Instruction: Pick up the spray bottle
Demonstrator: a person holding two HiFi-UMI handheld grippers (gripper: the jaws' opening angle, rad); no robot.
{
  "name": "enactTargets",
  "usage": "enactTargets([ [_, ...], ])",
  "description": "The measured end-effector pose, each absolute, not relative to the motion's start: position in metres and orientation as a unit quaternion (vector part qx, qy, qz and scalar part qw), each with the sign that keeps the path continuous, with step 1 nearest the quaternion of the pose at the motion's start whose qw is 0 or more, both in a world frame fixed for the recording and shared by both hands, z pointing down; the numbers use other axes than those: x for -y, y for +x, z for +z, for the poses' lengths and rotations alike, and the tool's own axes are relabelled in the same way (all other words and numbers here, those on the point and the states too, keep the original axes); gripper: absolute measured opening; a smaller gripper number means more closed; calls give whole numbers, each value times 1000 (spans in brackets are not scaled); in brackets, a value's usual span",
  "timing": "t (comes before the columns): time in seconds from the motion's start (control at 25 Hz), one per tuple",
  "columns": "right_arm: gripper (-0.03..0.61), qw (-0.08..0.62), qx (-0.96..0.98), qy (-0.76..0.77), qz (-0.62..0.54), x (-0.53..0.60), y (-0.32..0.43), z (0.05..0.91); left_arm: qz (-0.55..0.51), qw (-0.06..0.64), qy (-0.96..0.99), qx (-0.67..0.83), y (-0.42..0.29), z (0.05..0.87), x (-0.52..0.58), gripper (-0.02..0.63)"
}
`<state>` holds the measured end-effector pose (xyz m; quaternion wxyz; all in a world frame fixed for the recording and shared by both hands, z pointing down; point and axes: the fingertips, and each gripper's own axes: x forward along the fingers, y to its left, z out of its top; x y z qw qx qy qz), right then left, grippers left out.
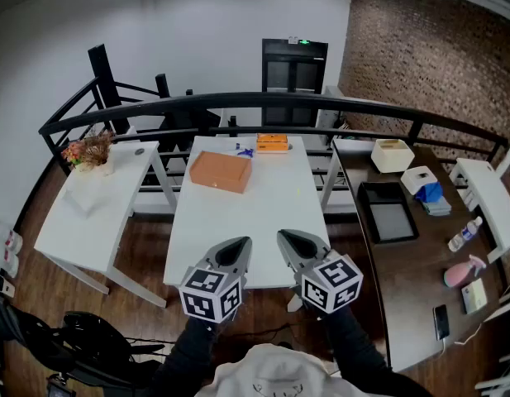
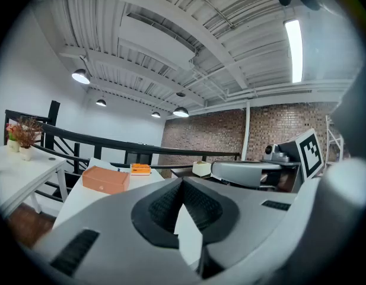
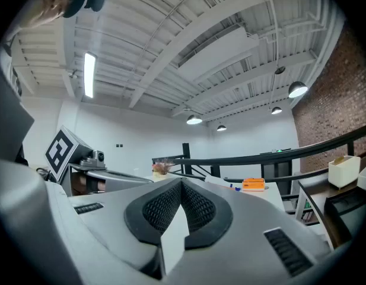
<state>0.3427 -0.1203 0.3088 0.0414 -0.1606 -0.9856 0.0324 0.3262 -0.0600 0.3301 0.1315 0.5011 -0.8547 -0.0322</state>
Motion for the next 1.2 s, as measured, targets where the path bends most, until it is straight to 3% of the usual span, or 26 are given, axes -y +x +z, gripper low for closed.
enactTargets([
  [0.52, -6, 26, 974, -211, 78, -25, 251, 335, -23, 118, 456, 882, 223, 345, -86, -2],
  [0.92, -6, -43, 953, -263, 141, -97, 90, 298, 5, 110, 434, 894, 55, 339, -153, -2],
  [1.2, -6, -89, 947, -258, 170, -113, -33, 234, 44, 91, 461, 882, -75, 282, -152, -2],
])
